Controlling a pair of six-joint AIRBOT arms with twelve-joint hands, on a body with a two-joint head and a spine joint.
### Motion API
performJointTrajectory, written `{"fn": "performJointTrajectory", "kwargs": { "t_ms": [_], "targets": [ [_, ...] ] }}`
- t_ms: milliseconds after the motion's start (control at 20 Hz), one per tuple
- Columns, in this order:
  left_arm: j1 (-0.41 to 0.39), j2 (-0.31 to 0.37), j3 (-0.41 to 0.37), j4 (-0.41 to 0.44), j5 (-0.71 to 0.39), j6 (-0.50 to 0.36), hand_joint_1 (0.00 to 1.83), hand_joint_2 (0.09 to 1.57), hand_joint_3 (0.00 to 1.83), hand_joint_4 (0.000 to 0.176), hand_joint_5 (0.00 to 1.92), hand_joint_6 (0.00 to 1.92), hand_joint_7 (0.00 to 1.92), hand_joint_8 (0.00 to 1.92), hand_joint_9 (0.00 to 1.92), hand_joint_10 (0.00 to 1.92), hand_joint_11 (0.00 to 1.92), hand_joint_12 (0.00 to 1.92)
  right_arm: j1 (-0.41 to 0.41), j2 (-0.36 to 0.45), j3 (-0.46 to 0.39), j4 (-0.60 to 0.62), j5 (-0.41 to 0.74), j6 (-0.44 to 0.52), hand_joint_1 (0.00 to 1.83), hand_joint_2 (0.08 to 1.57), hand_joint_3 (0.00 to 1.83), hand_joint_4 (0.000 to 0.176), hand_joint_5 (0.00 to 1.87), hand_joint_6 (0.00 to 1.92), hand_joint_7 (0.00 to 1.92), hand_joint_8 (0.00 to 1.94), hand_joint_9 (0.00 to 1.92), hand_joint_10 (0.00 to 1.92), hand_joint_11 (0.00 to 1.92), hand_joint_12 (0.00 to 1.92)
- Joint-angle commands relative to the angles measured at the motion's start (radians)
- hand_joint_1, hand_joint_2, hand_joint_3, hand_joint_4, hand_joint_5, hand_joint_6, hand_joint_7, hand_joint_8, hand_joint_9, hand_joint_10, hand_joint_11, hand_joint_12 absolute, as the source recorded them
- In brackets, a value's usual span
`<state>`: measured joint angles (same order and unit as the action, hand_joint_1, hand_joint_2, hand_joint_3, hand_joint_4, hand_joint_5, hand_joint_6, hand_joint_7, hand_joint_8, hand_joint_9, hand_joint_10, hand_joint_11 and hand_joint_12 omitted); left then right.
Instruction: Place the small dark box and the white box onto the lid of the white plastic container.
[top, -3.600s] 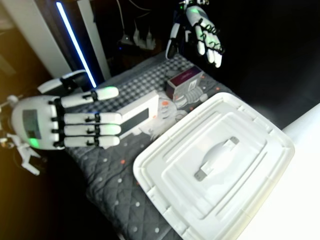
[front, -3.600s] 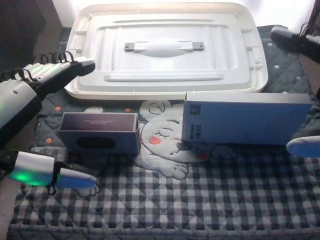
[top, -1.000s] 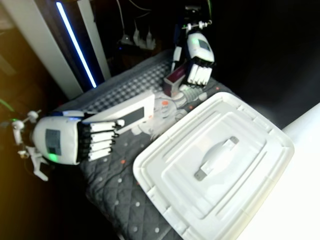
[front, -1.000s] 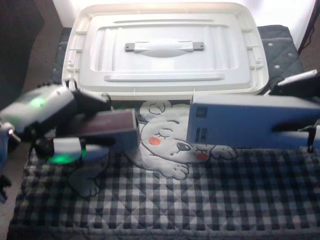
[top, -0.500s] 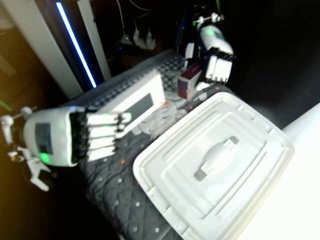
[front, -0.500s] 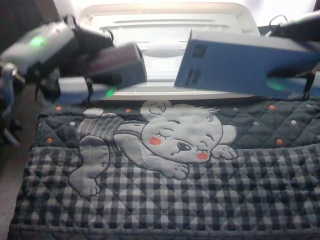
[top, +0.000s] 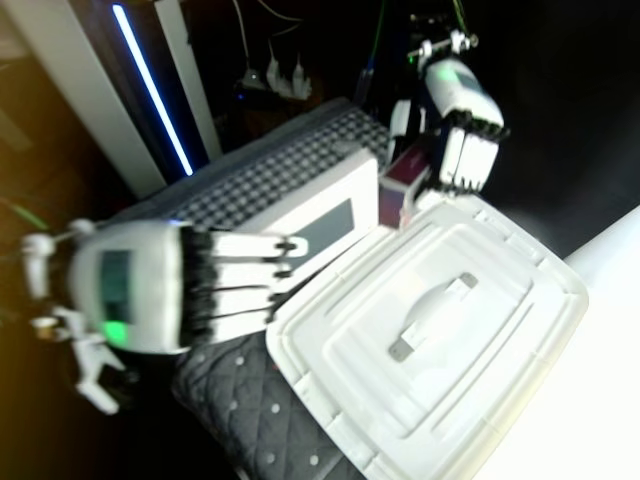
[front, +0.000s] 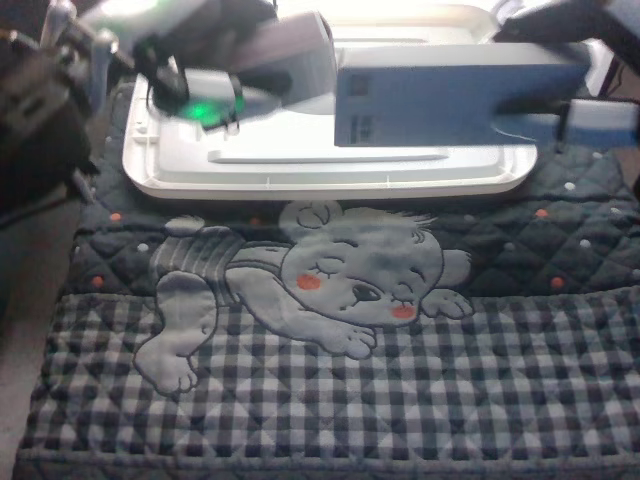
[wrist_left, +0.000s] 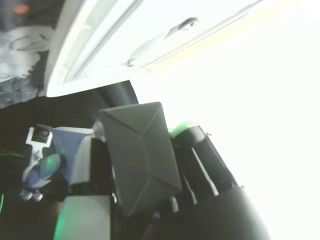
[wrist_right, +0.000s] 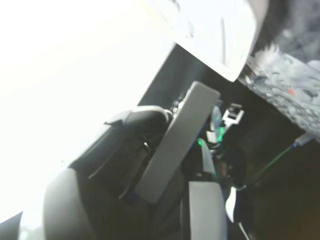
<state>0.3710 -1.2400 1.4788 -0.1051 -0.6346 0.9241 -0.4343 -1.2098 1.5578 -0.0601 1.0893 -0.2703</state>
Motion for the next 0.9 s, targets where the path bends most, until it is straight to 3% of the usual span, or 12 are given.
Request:
{"fn": "performJointTrajectory", "kwargs": {
  "t_ms": [0,150,250,300,350,400,450,500,550,600,700,850],
  "targets": [
    [-0.03,-0.002,0.01,0.002,-0.111,-0.004,1.22,1.21,0.0,0.0,0.79,1.03,0.83,1.51,0.88,1.63,0.86,1.91,0.045,0.006,0.019,0.019,0.083,0.012,1.38,1.11,0.0,0.0,0.91,0.87,0.9,1.06,1.05,1.15,0.97,1.26],
    [-0.105,-0.011,0.057,0.019,-0.058,-0.011,1.19,1.26,0.0,0.0,0.7,1.16,0.74,1.65,0.78,1.81,0.84,1.92,0.14,-0.046,0.077,-0.047,0.007,0.016,1.28,1.15,0.0,0.0,0.91,0.83,0.9,1.33,1.04,1.2,0.98,1.49],
    [-0.141,-0.03,0.089,0.052,-0.014,-0.012,1.07,1.35,0.0,0.0,0.59,1.52,0.56,1.67,0.48,1.44,0.45,1.78,0.142,-0.074,0.119,-0.047,-0.04,0.016,1.23,1.21,0.0,0.0,0.82,0.94,0.82,1.51,0.96,1.36,0.92,1.61],
    [-0.154,-0.037,0.098,0.063,0.004,-0.012,0.86,1.12,0.0,0.156,0.09,0.21,0.05,0.12,0.04,0.11,0.02,0.19,0.142,-0.084,0.137,-0.047,-0.062,0.021,1.11,1.05,0.0,0.037,0.27,0.15,0.25,0.2,0.24,0.38,0.1,1.15],
    [-0.165,-0.041,0.102,0.068,0.02,-0.012,0.86,1.12,0.0,0.156,0.09,0.21,0.05,0.12,0.04,0.11,0.02,0.19,0.143,-0.093,0.152,-0.047,-0.08,0.027,1.11,1.05,0.0,0.037,0.27,0.15,0.25,0.2,0.24,0.38,0.1,1.15],
    [-0.175,-0.045,0.103,0.075,0.032,-0.012,0.68,1.04,0.0,0.175,0.0,0.01,0.0,0.0,0.0,0.0,0.0,0.01,0.143,-0.096,0.156,-0.05,-0.092,0.033,0.94,0.98,0.0,0.147,0.02,0.01,0.02,0.01,0.02,0.02,0.0,0.13],
    [-0.177,-0.048,0.103,0.076,0.034,-0.012,0.68,1.04,0.0,0.175,0.0,0.01,0.0,0.0,0.0,0.0,0.0,0.01,0.143,-0.096,0.156,-0.055,-0.094,0.036,0.94,0.98,0.0,0.147,0.02,0.01,0.02,0.01,0.02,0.02,0.0,0.13],
    [-0.176,-0.048,0.1,0.076,0.031,-0.011,0.04,1.54,0.09,0.113,0.02,0.0,0.0,0.0,0.0,0.0,0.0,0.11,0.143,-0.097,0.154,-0.056,-0.094,0.036,0.75,0.99,0.0,0.175,0.0,0.0,0.0,0.0,0.0,0.0,0.0,0.0],
    [-0.175,-0.048,0.098,0.076,0.027,-0.011,0.04,1.54,0.09,0.113,0.02,0.0,0.0,0.0,0.0,0.0,0.0,0.11,0.143,-0.097,0.154,-0.059,-0.094,0.036,0.75,0.99,0.0,0.175,0.0,0.0,0.0,0.0,0.0,0.0,0.0,0.0],
    [-0.171,-0.047,0.092,0.079,0.021,-0.011,0.57,1.03,0.0,0.173,0.0,0.0,0.0,0.0,0.0,0.0,0.0,0.0,0.143,-0.096,0.15,-0.059,-0.094,0.036,0.62,0.99,0.0,0.176,0.0,0.0,0.0,0.0,0.0,0.0,0.0,0.0],
    [-0.162,-0.044,0.072,0.079,0.002,-0.012,0.7,0.97,0.0,0.176,0.0,0.0,0.0,0.0,0.0,0.0,0.0,0.0,0.143,-0.096,0.138,-0.101,-0.093,0.05,0.57,0.94,0.0,0.157,0.0,0.0,0.0,0.0,0.0,0.0,0.0,0.0],
    [-0.143,-0.023,0.034,0.086,-0.039,-0.012,0.75,0.96,0.0,0.176,0.0,0.0,0.0,0.0,0.0,0.0,0.0,0.0,0.143,-0.078,0.105,-0.161,-0.074,0.061,0.52,0.88,0.0,0.079,0.0,0.0,0.0,0.0,0.0,0.0,0.0,0.0]
  ]
}}
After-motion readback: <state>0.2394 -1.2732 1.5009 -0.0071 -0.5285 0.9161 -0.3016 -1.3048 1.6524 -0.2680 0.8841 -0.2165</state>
